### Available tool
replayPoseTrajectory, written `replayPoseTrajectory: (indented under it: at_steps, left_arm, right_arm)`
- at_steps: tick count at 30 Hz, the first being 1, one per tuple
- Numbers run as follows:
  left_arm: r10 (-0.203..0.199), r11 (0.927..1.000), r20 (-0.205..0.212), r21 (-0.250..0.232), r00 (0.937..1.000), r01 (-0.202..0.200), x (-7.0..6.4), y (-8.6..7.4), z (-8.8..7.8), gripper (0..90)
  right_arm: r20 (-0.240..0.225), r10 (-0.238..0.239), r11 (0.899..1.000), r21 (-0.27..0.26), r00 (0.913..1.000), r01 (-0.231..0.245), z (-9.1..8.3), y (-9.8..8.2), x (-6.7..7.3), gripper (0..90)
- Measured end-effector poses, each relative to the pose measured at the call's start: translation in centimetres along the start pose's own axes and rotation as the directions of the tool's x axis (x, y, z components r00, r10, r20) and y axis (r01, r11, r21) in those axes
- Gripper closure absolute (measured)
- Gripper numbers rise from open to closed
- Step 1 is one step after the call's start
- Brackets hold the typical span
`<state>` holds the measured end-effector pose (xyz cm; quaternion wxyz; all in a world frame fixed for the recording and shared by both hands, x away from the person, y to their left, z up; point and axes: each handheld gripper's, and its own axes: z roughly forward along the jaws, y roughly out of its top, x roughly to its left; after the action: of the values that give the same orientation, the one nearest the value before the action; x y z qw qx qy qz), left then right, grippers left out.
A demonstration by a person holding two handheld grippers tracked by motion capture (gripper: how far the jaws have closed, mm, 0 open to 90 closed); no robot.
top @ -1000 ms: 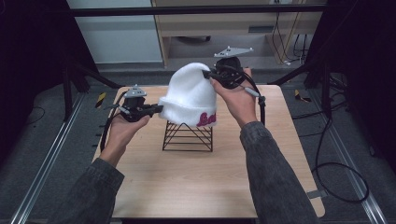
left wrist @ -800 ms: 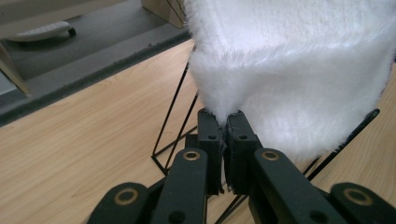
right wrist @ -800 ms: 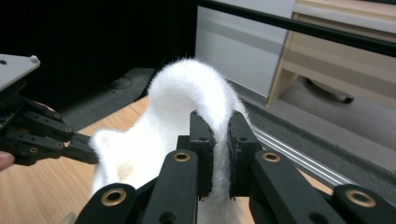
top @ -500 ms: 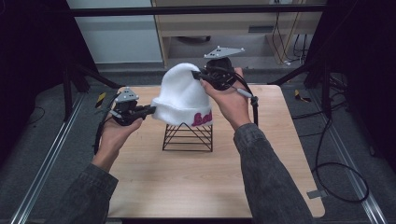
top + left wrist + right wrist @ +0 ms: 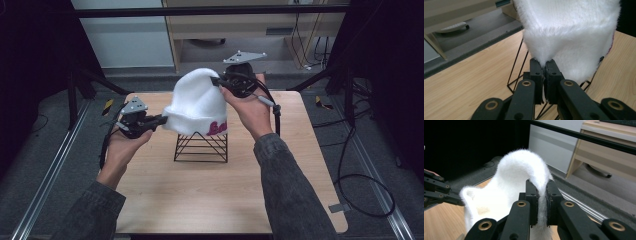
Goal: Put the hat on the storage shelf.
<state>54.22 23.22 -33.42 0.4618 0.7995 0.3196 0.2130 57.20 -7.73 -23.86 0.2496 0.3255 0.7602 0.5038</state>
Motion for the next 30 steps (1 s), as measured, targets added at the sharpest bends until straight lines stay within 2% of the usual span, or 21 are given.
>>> replayPoseTrajectory:
  at_steps: [8,16,20,22,26,30]
  left_arm:
    - [0.001,0.9992,0.025,0.039,0.9997,-0.002,-0.8,-0.3,3.0,86.3]
    - [0.016,0.9994,0.049,0.032,0.9987,-0.017,-1.7,0.0,3.6,86.3]
    - [0.011,0.9989,0.044,0.045,0.9990,-0.013,-1.7,-0.5,3.9,86.5]
    - [0.001,0.9981,0.028,0.062,0.9996,-0.003,-1.4,-1.1,4.1,86.5]
    - [-0.020,0.9967,0.008,0.078,0.9998,0.019,-0.6,-2.4,4.4,86.6]
    - [-0.036,0.9954,-0.001,0.089,0.9994,0.036,0.1,-3.6,4.5,86.6]
  right_arm:
    - [0.036,0.028,0.999,0.025,0.9989,-0.029,-1.1,-2.3,-2.1,83.6]
    - [0.059,0.043,0.999,0.012,0.9973,-0.044,-2.5,-2.9,-3.1,83.7]
    - [0.049,0.034,0.999,0.013,0.9982,-0.034,-2.6,-3.1,-2.7,83.6]
    - [0.033,0.023,0.999,0.027,0.9992,-0.024,-2.3,-3.4,-2.2,83.5]
    - [-0.006,0.000,0.998,0.058,1.0000,0.000,-0.8,-4.0,-1.2,83.2]
    - [-0.028,-0.012,0.998,0.066,0.9995,0.014,0.1,-4.2,-0.6,83.1]
